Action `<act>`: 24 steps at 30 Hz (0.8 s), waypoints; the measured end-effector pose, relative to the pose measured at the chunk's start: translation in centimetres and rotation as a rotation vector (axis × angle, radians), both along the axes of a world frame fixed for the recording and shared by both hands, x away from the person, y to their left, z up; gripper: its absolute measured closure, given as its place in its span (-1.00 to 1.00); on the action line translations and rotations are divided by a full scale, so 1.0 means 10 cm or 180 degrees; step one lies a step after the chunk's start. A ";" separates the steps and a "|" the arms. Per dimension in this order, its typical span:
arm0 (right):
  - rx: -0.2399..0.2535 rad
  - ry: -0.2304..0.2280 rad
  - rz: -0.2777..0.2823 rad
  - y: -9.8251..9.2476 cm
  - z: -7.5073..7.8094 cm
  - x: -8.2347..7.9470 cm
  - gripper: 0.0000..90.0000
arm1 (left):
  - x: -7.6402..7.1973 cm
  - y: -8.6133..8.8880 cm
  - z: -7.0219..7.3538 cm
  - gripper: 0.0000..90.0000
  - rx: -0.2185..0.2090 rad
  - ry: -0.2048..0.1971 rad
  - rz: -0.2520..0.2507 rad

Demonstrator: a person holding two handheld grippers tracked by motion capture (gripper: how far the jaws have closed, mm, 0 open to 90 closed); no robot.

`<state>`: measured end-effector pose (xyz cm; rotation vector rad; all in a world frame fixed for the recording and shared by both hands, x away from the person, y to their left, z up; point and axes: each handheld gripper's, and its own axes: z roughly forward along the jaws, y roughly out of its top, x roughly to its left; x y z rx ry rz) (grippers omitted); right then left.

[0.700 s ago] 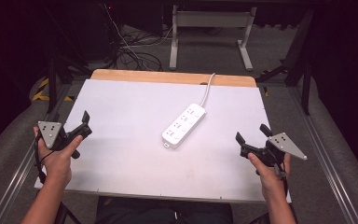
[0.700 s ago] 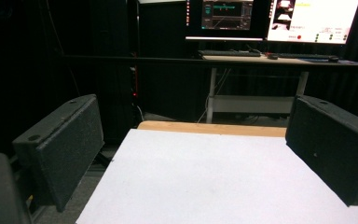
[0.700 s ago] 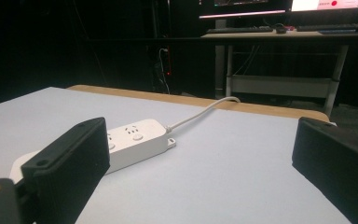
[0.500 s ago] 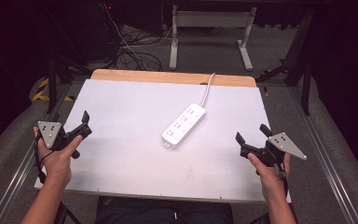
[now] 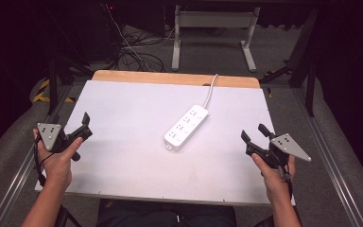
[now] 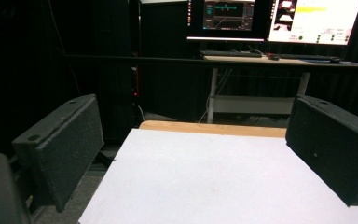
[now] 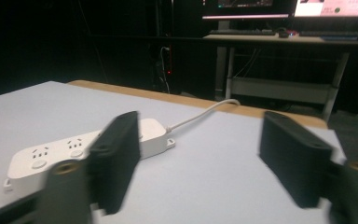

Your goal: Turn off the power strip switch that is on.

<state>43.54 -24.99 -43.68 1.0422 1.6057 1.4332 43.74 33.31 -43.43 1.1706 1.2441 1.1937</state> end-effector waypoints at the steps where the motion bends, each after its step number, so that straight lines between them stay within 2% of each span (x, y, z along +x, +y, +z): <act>1: -0.0014 -0.0047 0.0011 -0.02 0.03 0.00 0.06 | 0.00 0.00 0.00 -0.91 -0.0004 0.0000 0.0001; 4: 0.0048 -0.0192 -0.0006 -0.07 0.13 0.01 0.53 | 0.00 0.00 0.00 -0.91 0.0016 -0.0001 0.0004; 8: 0.0050 -0.0235 0.0038 -0.11 0.25 0.02 1.00 | 0.00 0.00 0.00 -0.91 0.0008 0.0001 0.0001; 11: 0.0032 -0.0181 0.0064 -0.11 0.31 0.02 1.00 | 0.01 0.01 0.00 -0.91 0.0001 0.0002 -0.0004; 13: -0.0050 -0.0033 0.0182 -0.09 0.39 0.01 1.00 | 0.00 0.00 0.00 -0.90 0.0008 -0.0002 -0.0006; 16: -0.0082 0.0037 0.0272 -0.05 0.43 0.01 1.00 | 0.00 0.00 0.00 -0.90 0.0023 -0.0002 -0.0006; 17: -0.0156 0.0119 0.0324 0.00 0.47 0.03 1.00 | 0.01 0.00 0.00 -0.90 0.0025 0.0000 -0.0007; 18: -0.0167 0.0151 0.0329 0.02 0.49 0.04 1.00 | 0.01 -0.01 0.00 -0.90 0.0037 0.0002 -0.0017; 21: -0.0169 0.0218 0.0386 0.07 0.53 0.08 1.00 | 0.01 -0.01 0.00 -0.90 0.0054 0.0003 -0.0021; 22: -0.0193 0.0315 0.0430 0.13 0.57 0.15 1.00 | 0.01 -0.01 0.00 -0.90 0.0051 0.0005 -0.0019; 24: -0.0234 0.0418 0.0468 0.21 0.60 0.23 1.00 | 0.01 -0.01 0.00 -0.90 0.0043 0.0005 -0.0010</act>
